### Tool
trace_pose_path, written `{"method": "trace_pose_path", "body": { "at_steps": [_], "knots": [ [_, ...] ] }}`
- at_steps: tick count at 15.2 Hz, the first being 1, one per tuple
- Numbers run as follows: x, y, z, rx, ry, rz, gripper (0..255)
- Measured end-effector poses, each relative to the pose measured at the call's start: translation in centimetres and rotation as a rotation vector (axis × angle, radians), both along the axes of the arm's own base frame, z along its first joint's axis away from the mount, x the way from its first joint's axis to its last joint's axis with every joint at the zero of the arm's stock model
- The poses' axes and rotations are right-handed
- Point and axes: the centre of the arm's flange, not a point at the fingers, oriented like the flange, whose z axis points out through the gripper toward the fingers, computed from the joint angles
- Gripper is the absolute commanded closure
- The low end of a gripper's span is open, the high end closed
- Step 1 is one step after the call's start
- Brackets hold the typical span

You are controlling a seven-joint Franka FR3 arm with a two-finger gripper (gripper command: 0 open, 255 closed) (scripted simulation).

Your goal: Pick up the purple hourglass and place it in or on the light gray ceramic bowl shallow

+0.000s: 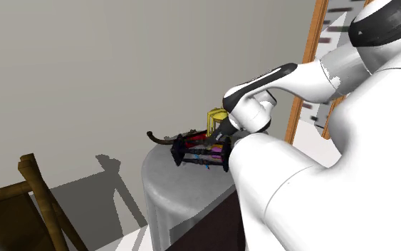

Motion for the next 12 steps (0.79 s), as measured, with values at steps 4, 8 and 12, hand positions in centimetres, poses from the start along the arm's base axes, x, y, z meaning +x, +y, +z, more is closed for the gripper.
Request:
{"method": "trace_pose_path", "body": {
  "at_steps": [4, 8, 12],
  "knots": [
    [-0.2, -0.1, 2.1, 0.000, 0.000, 0.000, 255],
    [0.0, -0.1, 4.3, 0.000, 0.000, 0.000, 255],
    [-0.2, 0.0, 6.2, 0.000, 0.000, 0.000, 255]
  ]
}}
